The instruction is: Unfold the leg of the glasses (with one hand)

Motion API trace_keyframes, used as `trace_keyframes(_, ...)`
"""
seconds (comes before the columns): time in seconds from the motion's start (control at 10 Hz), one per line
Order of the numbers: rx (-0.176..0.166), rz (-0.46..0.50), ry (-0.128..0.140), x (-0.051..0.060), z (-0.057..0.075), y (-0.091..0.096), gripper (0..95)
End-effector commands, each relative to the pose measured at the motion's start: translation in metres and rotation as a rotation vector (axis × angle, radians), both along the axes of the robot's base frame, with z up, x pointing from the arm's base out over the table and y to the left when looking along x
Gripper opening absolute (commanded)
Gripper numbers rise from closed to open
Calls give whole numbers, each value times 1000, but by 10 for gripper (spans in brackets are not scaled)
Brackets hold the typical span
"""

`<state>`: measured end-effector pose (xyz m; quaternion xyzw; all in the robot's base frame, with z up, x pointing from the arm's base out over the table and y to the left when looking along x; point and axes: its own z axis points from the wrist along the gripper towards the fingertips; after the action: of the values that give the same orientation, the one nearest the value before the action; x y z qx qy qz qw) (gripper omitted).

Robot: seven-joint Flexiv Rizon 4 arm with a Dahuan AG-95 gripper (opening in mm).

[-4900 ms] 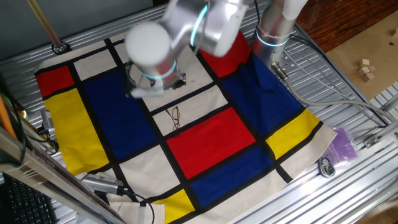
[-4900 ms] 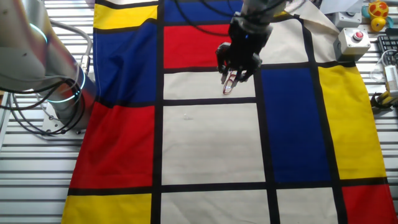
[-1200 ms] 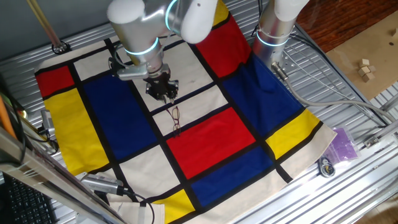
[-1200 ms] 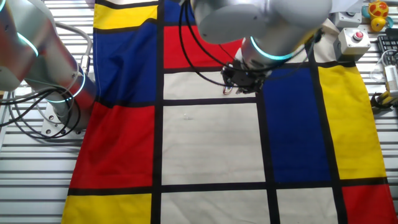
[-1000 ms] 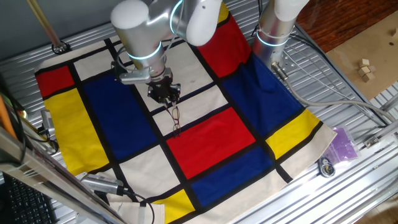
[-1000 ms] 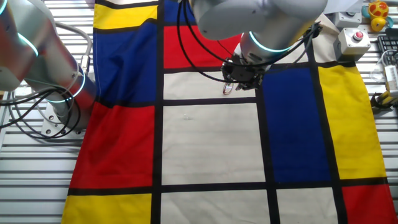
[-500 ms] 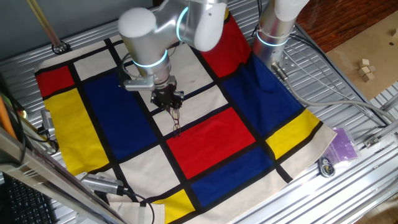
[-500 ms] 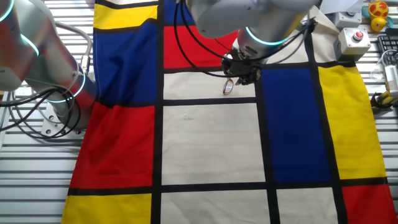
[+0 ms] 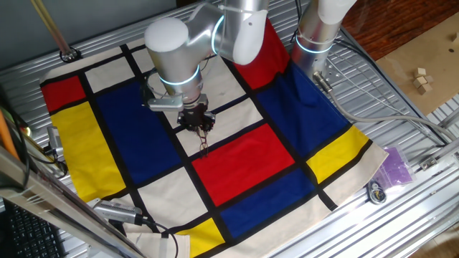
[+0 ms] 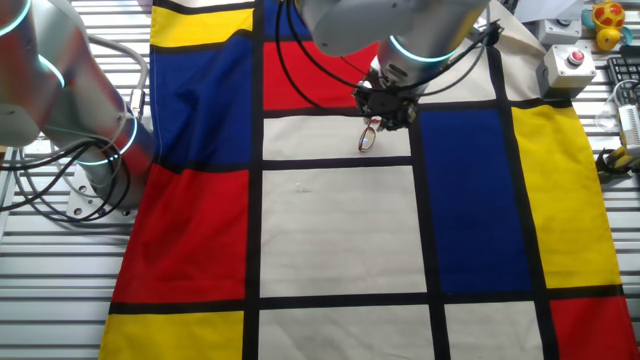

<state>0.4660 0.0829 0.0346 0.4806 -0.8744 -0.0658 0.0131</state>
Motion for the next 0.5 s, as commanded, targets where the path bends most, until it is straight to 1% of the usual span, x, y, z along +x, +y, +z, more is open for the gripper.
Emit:
trace_keyframes(0.1,3,1,-5,-2,-1,-1,190)
trace_keyframes(0.5,0,0,-12,-3,-2,0,190)
